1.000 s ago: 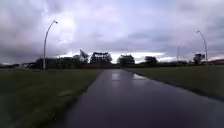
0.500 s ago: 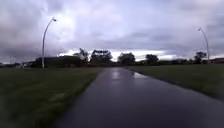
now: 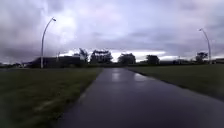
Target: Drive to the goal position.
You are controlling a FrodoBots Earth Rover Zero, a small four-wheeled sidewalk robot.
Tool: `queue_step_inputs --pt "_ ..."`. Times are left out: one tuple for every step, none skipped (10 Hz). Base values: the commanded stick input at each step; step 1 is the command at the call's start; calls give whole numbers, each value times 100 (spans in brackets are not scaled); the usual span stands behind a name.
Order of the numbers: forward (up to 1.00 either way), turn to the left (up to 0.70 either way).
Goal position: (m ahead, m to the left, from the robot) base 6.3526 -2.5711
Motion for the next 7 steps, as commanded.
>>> queue_step_inputs --pt "70 0" --pt "70 0" --pt "70 0" --pt "70 0" --pt "70 0" --pt "70 0" --pt "70 0"
